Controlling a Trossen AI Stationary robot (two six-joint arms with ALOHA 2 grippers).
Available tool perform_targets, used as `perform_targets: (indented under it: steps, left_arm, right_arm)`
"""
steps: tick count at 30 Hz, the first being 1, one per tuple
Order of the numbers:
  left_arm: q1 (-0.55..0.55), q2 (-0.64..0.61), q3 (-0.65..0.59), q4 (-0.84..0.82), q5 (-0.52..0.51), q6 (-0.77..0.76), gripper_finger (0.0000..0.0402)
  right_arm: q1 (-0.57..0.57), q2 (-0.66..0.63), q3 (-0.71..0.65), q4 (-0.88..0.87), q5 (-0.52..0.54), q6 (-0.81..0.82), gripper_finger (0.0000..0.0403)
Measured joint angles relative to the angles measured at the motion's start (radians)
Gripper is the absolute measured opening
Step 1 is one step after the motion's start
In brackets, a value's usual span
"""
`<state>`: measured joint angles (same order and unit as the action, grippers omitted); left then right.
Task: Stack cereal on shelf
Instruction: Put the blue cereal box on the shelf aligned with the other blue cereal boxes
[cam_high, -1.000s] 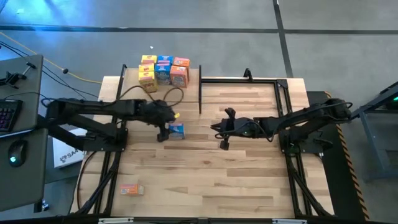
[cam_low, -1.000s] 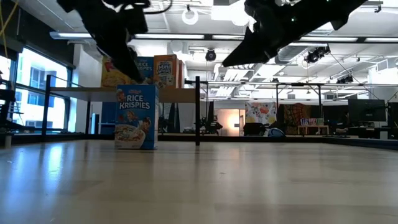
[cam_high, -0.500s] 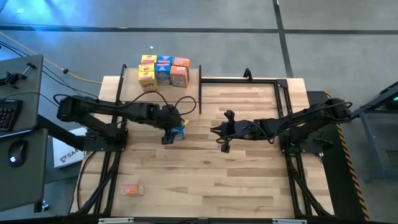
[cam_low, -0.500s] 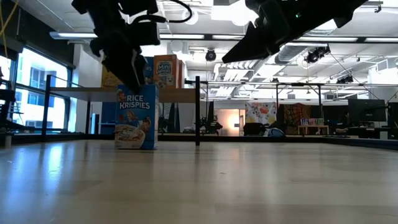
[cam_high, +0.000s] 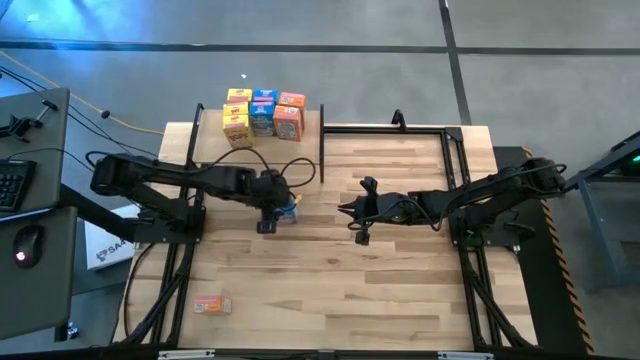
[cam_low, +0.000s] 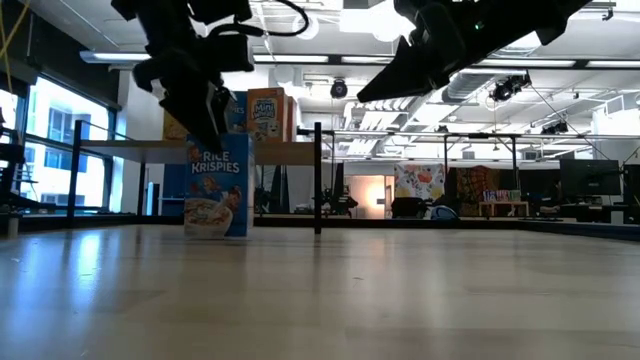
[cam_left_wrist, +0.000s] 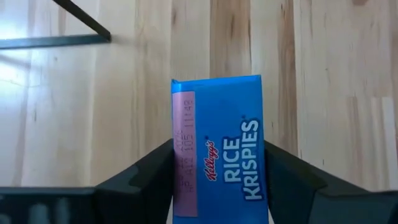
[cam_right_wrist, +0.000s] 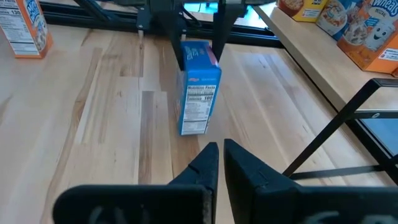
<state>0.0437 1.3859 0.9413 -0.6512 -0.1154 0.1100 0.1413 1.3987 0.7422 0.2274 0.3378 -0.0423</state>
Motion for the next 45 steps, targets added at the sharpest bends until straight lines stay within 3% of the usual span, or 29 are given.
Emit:
perform_targets:
  steps: [6,15,21,32,37,45]
  left_arm:
    - [0.011,-0.037,0.076,-0.101,0.0,0.069,0.0185]
    - [0.109,-0.072,0.406,-0.45,-0.022,0.205,0.0184]
    - [0.241,-0.068,0.565,-0.55,-0.079,0.307,0.0184]
    - [0.473,-0.05,0.581,-0.523,-0.053,0.425,0.0184]
    - [0.501,-0.05,0.581,-0.5,0.012,0.42,0.0184]
    - [0.5,-0.049,0.581,-0.497,0.01,0.43,0.0184]
  right_arm:
    - [0.0,0.0,0.0,-0.002,0.0,0.0,0.0013]
    - [0.001,0.0,0.001,-0.005,-0.014,0.0,0.0013]
    - [0.002,0.0,0.001,-0.005,-0.016,0.0,0.0013]
    - [0.002,0.0,0.001,-0.005,-0.02,0.001,0.0013]
    - [0.002,0.0,0.001,-0.005,-0.02,0.001,0.0013]
    - [0.002,0.0,0.001,-0.005,-0.031,0.001,0.0013]
